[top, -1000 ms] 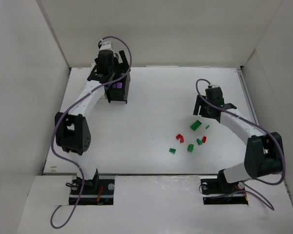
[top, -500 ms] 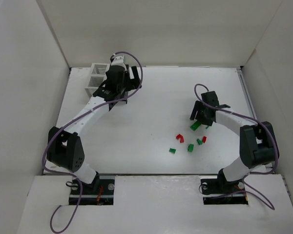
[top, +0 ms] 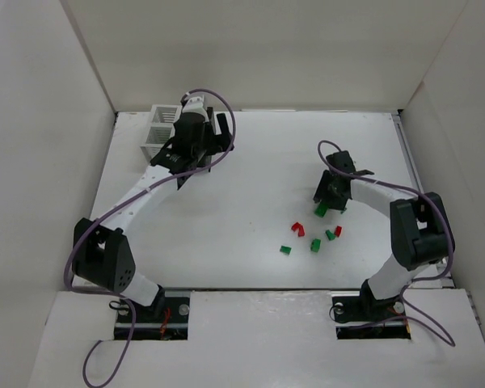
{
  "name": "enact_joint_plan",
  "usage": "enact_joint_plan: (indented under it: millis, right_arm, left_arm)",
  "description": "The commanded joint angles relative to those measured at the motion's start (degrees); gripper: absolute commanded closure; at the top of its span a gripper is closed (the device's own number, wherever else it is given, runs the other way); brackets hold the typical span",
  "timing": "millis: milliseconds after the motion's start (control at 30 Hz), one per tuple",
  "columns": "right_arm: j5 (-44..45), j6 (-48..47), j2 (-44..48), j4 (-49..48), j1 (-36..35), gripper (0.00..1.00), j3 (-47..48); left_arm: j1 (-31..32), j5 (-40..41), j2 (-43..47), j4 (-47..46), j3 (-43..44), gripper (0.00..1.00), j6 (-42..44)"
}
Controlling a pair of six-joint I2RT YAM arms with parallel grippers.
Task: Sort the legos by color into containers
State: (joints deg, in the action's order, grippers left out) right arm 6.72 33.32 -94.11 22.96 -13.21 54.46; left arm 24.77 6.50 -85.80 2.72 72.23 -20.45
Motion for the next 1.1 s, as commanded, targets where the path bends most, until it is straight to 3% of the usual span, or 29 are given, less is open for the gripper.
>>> enact_joint_plan:
  millis: [0, 333, 500, 667, 767, 833, 933, 1067]
  right_arm:
    - [2.33, 2.53, -1.6, 3.75, -1.29, 0.43, 2.5]
    - [6.2, 3.07, -4.42, 7.62, -4.54, 0.66, 6.53]
    - [6.73, 1.58, -5.48, 7.63, -5.07, 0.69, 7.86]
    - [2.79, -6.76, 1.1, 0.0, -8.14, 0.72, 9.87]
    - [-6.66, -9.68, 7.17, -7.37, -8.14, 0.72, 9.36]
    - [-11.53, -7.59, 9.72, -9.77, -6.3, 0.71, 9.35]
    - [-14.02, -1.27, 10.52, -10.48, -6.3, 0.71, 11.54]
    - [-15.41, 6.64, 11.05, -13.11, -7.09, 0.7, 12.16]
  left_arm:
    - [0.36, 0.35, 3.36, -1.75, -1.03, 0.0, 0.06]
    - [0.36, 0.88, 4.59, -1.75, -1.03, 0.0, 1.11]
    - [0.36, 1.41, 6.7, -2.46, -2.79, 0.0, 1.73]
    - [-1.04, -10.17, 7.23, -3.15, -3.41, 0.0, 3.48]
    - [-1.75, -20.52, 9.24, -6.32, -6.91, 0.0, 4.79]
    - [-0.79, -23.02, 11.43, -8.51, -8.67, 0.0, 5.32]
    - [3.16, -18.74, 14.16, -10.02, -11.66, 0.0, 5.33]
    - [15.61, -4.15, 15.31, -13.79, -14.04, 0.0, 3.58]
